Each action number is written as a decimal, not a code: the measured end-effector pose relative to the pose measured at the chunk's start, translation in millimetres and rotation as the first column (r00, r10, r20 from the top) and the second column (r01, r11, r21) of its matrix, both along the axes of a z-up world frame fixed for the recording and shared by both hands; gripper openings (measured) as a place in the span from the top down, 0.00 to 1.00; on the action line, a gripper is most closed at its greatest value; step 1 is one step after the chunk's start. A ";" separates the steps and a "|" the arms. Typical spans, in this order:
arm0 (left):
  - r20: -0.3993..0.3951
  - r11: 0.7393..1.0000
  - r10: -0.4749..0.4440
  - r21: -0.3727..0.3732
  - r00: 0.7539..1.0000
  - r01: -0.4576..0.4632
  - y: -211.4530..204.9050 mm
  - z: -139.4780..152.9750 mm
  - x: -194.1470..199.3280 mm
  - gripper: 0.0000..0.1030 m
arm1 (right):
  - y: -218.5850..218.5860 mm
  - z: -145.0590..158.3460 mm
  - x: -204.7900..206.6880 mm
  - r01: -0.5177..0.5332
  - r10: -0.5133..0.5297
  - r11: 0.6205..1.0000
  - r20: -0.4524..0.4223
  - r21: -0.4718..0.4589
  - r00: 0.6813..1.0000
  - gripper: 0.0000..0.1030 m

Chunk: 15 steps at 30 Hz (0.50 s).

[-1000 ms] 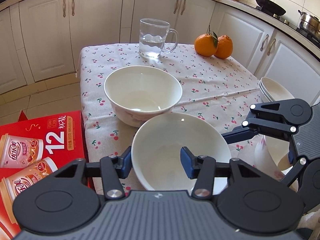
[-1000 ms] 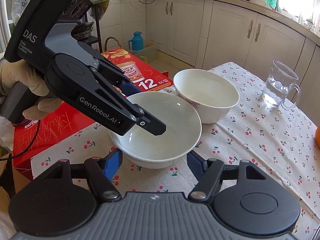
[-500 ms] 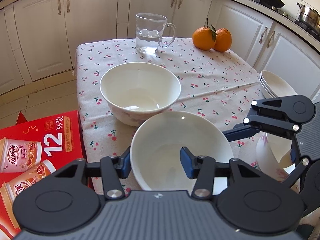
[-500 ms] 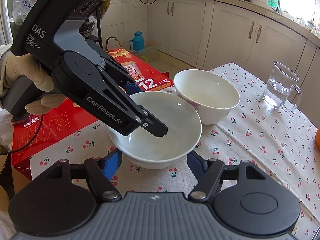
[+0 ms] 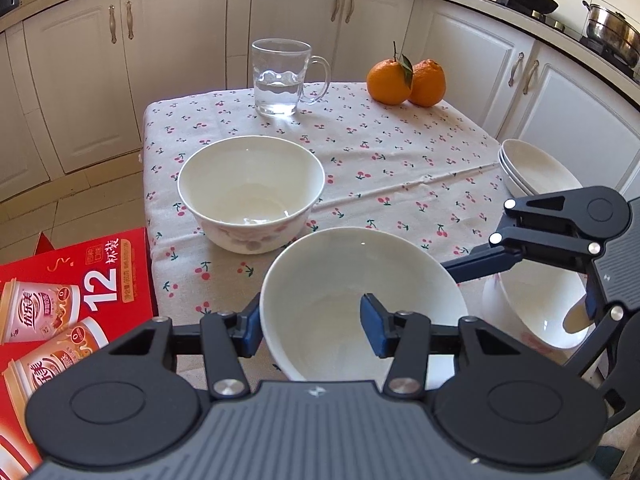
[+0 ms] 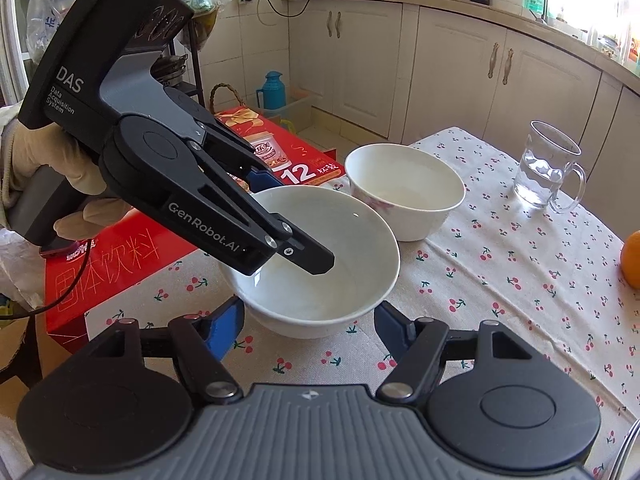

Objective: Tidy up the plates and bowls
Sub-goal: 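Lift the white bowl with the left tool and carry it over another bowl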

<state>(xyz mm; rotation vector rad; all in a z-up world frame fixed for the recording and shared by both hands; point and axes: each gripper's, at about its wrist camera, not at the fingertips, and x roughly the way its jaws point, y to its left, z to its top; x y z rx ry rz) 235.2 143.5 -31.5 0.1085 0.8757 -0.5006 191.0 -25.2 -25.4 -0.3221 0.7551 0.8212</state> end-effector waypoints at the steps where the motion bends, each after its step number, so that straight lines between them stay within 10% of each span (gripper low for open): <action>1: -0.003 1.000 0.002 0.001 1.000 -0.002 -0.4 -1.5 -1.4 0.53 | -0.9 -0.2 -1.0 0.000 0.000 1.000 0.001 0.001 1.000 0.26; 15: -0.032 1.000 -0.015 0.012 0.999 0.015 0.2 -12.7 -2.4 0.53 | 0.2 -13.7 -4.0 -0.023 0.023 1.000 -0.025 0.002 0.999 0.26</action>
